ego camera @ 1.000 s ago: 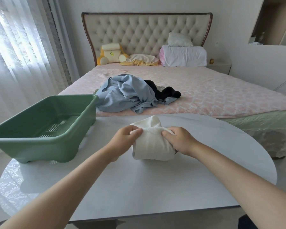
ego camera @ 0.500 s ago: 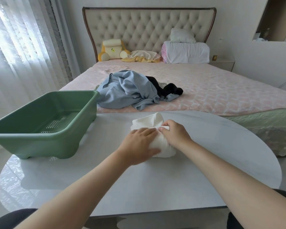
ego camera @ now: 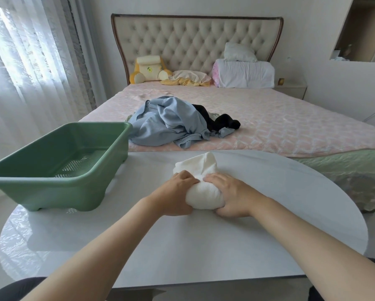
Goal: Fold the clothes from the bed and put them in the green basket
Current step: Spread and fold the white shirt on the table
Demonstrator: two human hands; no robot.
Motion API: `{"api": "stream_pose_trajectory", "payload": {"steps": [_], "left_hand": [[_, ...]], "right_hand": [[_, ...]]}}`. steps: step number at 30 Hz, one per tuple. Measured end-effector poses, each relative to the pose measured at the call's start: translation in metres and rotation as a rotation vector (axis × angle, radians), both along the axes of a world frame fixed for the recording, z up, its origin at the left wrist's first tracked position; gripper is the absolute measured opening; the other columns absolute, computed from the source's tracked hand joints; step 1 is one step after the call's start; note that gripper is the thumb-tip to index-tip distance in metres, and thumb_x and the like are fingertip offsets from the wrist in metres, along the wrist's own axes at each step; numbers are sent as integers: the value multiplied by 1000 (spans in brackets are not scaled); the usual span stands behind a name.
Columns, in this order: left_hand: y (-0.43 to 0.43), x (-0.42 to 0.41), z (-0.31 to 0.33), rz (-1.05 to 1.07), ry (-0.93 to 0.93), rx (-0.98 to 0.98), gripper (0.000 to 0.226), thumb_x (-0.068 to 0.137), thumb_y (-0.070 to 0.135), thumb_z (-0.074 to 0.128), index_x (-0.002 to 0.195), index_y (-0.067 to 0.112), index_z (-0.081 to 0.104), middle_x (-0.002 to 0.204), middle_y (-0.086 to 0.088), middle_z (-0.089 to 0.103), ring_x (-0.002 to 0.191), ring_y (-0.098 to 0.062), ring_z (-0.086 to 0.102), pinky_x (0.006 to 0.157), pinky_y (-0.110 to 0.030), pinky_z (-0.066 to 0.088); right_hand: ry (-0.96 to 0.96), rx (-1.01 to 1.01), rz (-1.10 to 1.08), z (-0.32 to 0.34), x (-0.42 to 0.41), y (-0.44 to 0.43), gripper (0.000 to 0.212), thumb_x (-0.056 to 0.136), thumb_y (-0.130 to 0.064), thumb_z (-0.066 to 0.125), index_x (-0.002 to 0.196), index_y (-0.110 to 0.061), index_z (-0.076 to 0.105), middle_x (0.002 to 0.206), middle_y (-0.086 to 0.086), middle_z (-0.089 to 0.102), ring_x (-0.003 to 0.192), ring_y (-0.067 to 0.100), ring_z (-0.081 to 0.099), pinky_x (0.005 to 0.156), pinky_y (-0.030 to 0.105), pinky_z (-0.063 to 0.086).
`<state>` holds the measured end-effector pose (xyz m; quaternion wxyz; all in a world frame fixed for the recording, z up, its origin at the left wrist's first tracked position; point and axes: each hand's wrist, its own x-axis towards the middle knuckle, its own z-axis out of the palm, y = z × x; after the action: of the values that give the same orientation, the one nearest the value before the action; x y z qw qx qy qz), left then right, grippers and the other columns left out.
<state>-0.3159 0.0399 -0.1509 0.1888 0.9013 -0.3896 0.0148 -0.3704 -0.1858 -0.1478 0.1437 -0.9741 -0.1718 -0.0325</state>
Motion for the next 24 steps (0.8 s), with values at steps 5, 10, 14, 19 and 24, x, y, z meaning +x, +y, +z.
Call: {"api": "stream_pose_trajectory", "payload": {"steps": [5, 10, 14, 19, 24], "left_hand": [[10, -3, 36, 118, 253, -148, 48, 68, 28, 74, 113, 38, 61, 100, 13, 64, 86, -10, 63, 73, -25, 55], [16, -5, 35, 239, 363, -468, 34, 70, 44, 67, 99, 37, 52, 98, 10, 62, 81, -10, 62, 72, -31, 54], [2, 4, 28, 420, 391, -559, 38, 82, 57, 65, 109, 31, 57, 105, 12, 61, 95, -14, 64, 83, -39, 55], [-20, 13, 15, 435, -138, -356, 43, 95, 30, 60, 137, 29, 52, 135, 1, 48, 125, -21, 46, 98, -38, 42], [-39, 17, 11, 177, -243, -121, 40, 96, 32, 39, 132, 23, 57, 132, 6, 59, 127, -17, 48, 105, -31, 31]], "right_hand": [[113, 204, -132, 27, -6, -4, 45, 64, -38, 74, 105, -39, 57, 94, -12, 65, 87, 11, 62, 69, 21, 46], [161, 617, -184, 31, -8, -10, 32, 70, -40, 68, 99, -26, 63, 93, 1, 69, 84, 19, 67, 68, 39, 59], [185, 795, -364, 21, 7, -7, 52, 78, -59, 58, 111, -19, 59, 107, 6, 68, 99, 27, 67, 82, 51, 60], [142, 637, -446, 12, 27, 3, 37, 101, -46, 47, 136, -36, 48, 136, 5, 51, 120, 25, 52, 97, 34, 42], [-227, 109, -419, 12, 34, 0, 43, 99, -27, 50, 142, -30, 53, 155, 11, 32, 139, 35, 35, 109, 45, 35]]}}
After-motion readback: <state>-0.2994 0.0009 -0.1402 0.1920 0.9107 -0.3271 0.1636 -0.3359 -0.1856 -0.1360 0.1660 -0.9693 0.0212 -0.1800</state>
